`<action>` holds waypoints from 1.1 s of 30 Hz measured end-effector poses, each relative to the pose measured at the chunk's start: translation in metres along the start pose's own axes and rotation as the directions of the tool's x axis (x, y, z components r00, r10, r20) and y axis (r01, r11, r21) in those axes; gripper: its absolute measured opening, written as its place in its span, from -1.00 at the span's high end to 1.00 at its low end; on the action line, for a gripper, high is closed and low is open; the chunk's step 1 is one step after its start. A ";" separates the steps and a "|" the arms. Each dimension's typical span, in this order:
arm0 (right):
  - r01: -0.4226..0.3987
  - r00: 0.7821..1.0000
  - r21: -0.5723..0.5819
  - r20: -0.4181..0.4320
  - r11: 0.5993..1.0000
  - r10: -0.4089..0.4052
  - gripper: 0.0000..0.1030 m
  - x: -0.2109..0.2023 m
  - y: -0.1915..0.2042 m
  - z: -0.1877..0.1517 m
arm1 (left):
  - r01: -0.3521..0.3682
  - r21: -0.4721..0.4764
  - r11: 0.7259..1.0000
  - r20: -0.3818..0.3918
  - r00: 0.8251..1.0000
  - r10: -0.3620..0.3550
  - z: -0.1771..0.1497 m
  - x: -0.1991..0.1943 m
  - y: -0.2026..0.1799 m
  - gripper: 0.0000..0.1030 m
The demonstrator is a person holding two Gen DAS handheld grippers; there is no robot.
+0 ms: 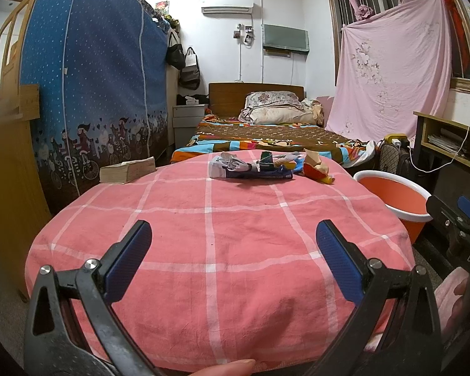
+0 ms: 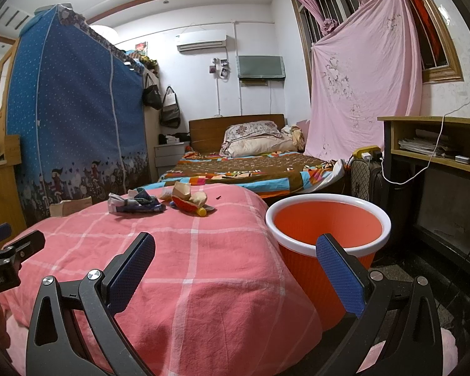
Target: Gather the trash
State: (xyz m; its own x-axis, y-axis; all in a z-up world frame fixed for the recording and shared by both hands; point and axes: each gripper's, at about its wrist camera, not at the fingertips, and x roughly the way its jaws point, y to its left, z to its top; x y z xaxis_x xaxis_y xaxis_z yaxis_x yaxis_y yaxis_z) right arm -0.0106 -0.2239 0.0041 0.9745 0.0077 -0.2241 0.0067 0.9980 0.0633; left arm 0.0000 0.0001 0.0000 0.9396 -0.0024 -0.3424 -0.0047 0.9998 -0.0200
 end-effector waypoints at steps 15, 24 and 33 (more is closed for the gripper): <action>0.000 1.000 0.003 -0.001 1.000 0.000 -1.00 0.000 0.000 0.000 | -0.002 0.001 1.000 0.000 1.000 0.002 0.002 -0.001 0.002 -0.78; -0.001 1.000 0.003 -0.002 1.000 0.001 -1.00 0.001 0.000 -0.001 | -0.002 0.002 1.000 -0.001 1.000 0.002 0.003 -0.002 0.003 -0.78; -0.001 1.000 0.005 -0.003 1.000 0.001 -1.00 0.002 0.000 -0.002 | -0.003 0.003 1.000 -0.002 1.000 0.003 0.002 -0.001 0.002 -0.78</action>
State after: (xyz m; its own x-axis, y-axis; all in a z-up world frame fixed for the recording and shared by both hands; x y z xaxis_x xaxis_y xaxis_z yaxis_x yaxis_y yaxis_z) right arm -0.0095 -0.2240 0.0023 0.9738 0.0090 -0.2274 0.0067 0.9977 0.0682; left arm -0.0003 0.0019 0.0028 0.9390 0.0004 -0.3440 -0.0064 0.9998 -0.0163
